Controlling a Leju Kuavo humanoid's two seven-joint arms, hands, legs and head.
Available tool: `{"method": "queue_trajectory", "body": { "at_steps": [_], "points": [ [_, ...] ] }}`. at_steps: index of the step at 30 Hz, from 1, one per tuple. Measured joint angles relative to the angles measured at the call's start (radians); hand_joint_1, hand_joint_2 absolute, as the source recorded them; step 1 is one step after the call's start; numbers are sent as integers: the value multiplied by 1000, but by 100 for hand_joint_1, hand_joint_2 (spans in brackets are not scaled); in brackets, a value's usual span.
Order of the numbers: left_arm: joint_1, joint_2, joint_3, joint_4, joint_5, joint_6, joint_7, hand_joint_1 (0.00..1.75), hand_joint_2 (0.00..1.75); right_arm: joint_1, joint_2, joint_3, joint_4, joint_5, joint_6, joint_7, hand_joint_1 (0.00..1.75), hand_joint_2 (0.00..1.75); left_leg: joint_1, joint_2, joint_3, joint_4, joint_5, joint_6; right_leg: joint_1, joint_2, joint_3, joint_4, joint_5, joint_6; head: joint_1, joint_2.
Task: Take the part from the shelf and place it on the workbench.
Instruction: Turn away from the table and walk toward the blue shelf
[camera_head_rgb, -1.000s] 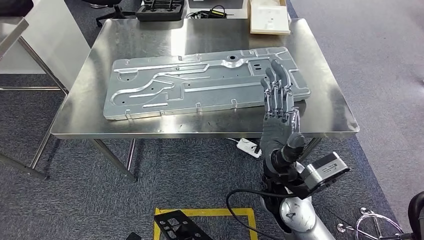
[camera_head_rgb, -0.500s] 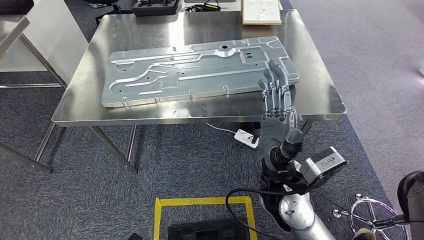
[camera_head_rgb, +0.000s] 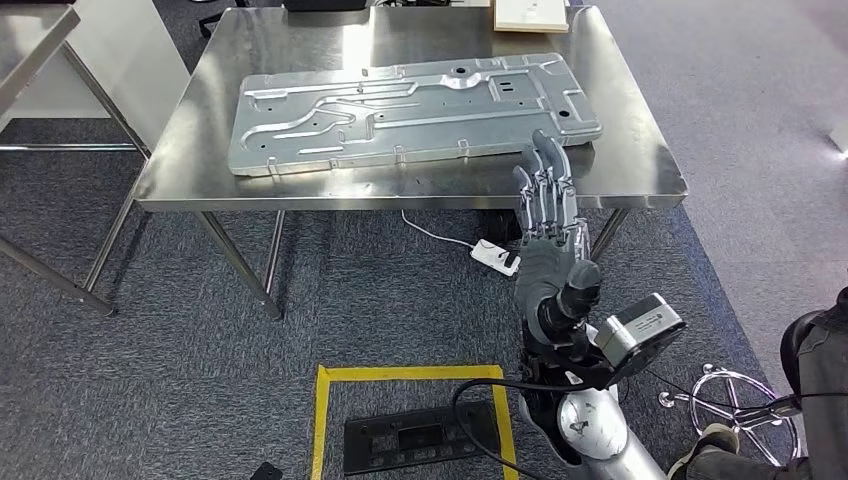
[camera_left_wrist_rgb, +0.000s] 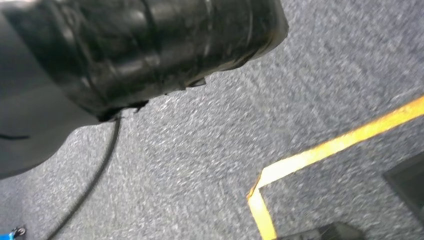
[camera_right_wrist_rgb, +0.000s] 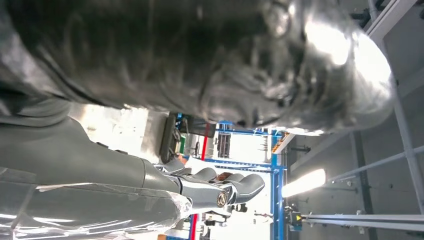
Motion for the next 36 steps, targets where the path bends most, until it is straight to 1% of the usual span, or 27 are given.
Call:
{"method": "queue_trajectory", "body": {
  "at_steps": [2,4,5,6,7,9,10,11,12,13,14,16,17,19,20,21,24,25,26,27,28,29,30,32,33,34,36],
  "points": [
    [1,0,0,0,0,-1,0,0,0,0,0,0,0,-1,-1,0,0,0,-1,0,-13,5,17,-13,6,2,48,-86,-33,-4,0,0],
    [2,0,0,0,1,-1,1,0,0,2,0,0,1,-1,-2,0,0,0,1,-1,-18,3,34,-25,8,1,40,-95,-22,-14,3,0],
    [3,0,0,0,1,-2,1,0,0,1,0,0,1,-2,-2,0,0,0,3,-3,-25,9,24,-30,6,-1,31,-97,-11,-22,5,0],
    [4,0,1,0,1,-2,1,0,0,2,0,0,2,-2,-2,0,0,0,5,-4,-36,32,-8,-35,4,-2,19,-99,2,-31,3,0],
    [4,0,1,0,1,-2,1,0,0,2,0,0,2,-2,-2,0,0,0,7,-5,-49,71,-56,-40,4,-4,5,-100,16,-39,1,0],
    [4,-1,1,0,0,-2,1,0,0,3,0,0,3,-3,-6,0,0,0,8,-5,-72,192,-156,-47,8,-4,-29,-98,44,-47,-3,0],
    [4,-1,1,0,0,-2,1,0,0,6,0,0,4,-3,-11,1,0,0,9,-5,-75,246,-175,-49,11,-4,-47,-96,58,-48,-3,0],
    [4,-1,1,0,0,-2,2,0,0,9,0,0,5,-2,-19,2,0,0,9,-5,-67,280,-168,-50,13,-4,-67,-94,72,-48,-3,0],
    [3,-1,1,0,0,-2,2,0,0,13,0,0,7,1,-28,5,0,0,9,-5,-45,282,-142,-48,16,-4,-88,-92,85,-48,-3,0],
    [3,-1,1,0,0,-2,3,0,0,18,-2,0,9,5,-39,9,0,0,9,-5,-6,253,-114,-45,18,-4,-108,-90,99,-47,-3,0],
    [2,-1,1,0,0,-2,5,0,0,25,-3,0,11,12,-50,14,0,0,8,-6,49,193,-107,-39,19,-3,-125,-87,113,-46,-3,0],
    [-3,0,1,0,1,-2,9,0,0,40,-10,-1,20,27,-71,24,0,0,2,-7,159,41,-142,-24,21,-4,-145,-88,137,-38,-2,0],
    [-5,0,2,0,1,-2,11,0,0,50,-14,-3,29,32,-80,29,0,0,-3,-7,190,-11,-162,-16,20,-5,-147,-91,149,-33,-3,0],
    [-6,0,5,0,7,-2,15,0,0,73,-23,-9,61,29,-95,37,0,0,-9,-7,193,-40,-152,1,15,-7,-148,-100,170,-21,-7,0],
    [-6,0,6,0,12,-3,16,0,0,87,-29,-14,87,13,-98,34,0,0,-8,-4,187,-46,-138,8,13,-6,-152,-98,162,-15,-9,0],
    [-6,0,7,0,18,-4,17,0,0,102,-34,-21,121,-12,-99,26,0,0,-6,-2,176,-49,-122,17,12,-4,-159,-82,133,-10,-8,0],
    [-5,0,10,0,32,-8,22,0,0,143,-47,-48,280,-97,-89,-30,0,0,-4,1,129,-53,-76,34,5,-2,-195,65,-28,3,-1,0],
    [-4,0,11,0,34,-9,24,0,0,152,-50,-56,345,-121,-80,-62,0,0,-4,0,109,-52,-60,34,1,-2,-201,124,-53,7,-1,0],
    [-3,0,12,0,35,-9,26,0,0,158,-52,-63,409,-144,-69,-93,0,0,-4,0,86,-50,-44,32,-2,-2,-197,168,-50,12,-1,0],
    [-2,0,13,0,35,-10,29,0,0,163,-54,-70,473,-165,-59,-114,0,0,-3,0,61,-48,-28,28,-6,-2,-180,185,-23,16,-1,0],
    [-1,0,14,0,35,-11,33,0,0,164,-55,-76,540,-184,-51,-123,0,0,-1,0,36,-43,-13,24,-10,-2,-146,172,9,20,-1,0],
    [0,-1,14,0,34,-12,38,0,0,165,-55,-80,605,-198,-46,-122,0,0,1,0,14,-35,-2,18,-13,-2,-94,126,26,23,-1,0],
    [1,-1,14,0,34,-12,44,0,0,164,-54,-82,674,-208,-40,-120,0,0,2,-1,-6,-25,6,11,-14,-3,-30,52,17,25,0,0],
    [2,-3,14,0,32,-9,54,0,0,163,-49,-83,818,-217,-29,-118,0,0,3,-1,-28,-4,18,-3,-11,-3,65,-78,-41,16,0,0],
    [2,-4,14,0,31,-8,59,0,0,167,-46,-83,891,-218,-19,-110,0,0,4,-1,-31,-1,24,-10,-6,-4,85,-112,-61,9,1,0],
    [3,-5,14,0,29,-7,65,0,0,174,-42,-82,963,-217,-5,-91,0,0,6,-1,-32,-1,32,-18,-4,-5,86,-119,-63,-3,1,0],
    [6,-7,14,0,27,-7,79,0,0,196,-35,-78,1095,-215,29,-34,0,0,12,-2,-40,16,10,-30,-3,-10,77,-119,-47,-21,0,0]
  ]
}}
